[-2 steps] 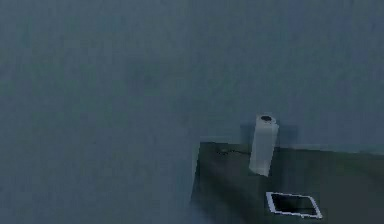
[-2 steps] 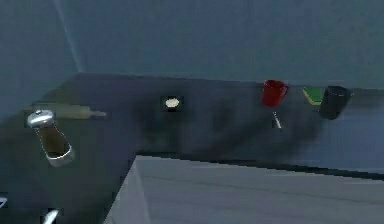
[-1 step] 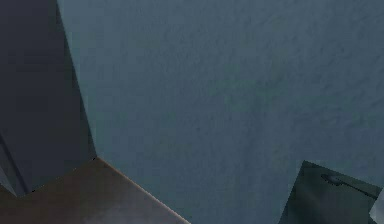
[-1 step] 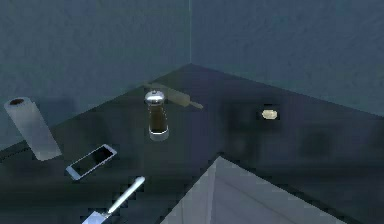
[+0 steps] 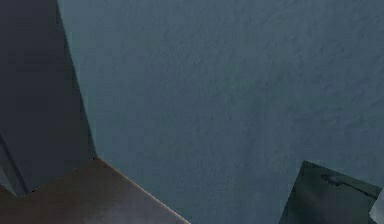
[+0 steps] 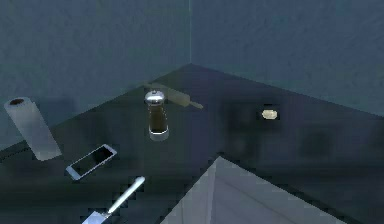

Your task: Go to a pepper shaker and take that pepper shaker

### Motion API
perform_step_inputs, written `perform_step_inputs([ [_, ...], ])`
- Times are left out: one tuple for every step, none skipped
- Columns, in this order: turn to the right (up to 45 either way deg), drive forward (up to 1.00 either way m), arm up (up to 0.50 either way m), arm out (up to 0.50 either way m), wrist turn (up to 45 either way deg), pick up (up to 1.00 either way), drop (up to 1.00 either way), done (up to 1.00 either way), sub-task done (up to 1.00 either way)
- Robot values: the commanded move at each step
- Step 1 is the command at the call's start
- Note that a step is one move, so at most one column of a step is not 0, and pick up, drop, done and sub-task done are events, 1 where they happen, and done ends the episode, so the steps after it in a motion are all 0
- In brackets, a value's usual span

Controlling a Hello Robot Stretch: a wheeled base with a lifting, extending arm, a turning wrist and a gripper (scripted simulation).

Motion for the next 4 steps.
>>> perform_step_inputs([
  [0.0,0.00,0.38,0.00,0.0,0.00,0.00,0.00,0.00],
  [0.0,0.00,0.00,0.26,0.0,0.00,0.00,0.00,0.00],
  [0.0,0.00,0.00,0.00,45.0,0.00,0.00,0.00,0.00],
  [0.0,0.00,0.00,0.00,45.0,0.00,0.00,0.00,0.00],
])
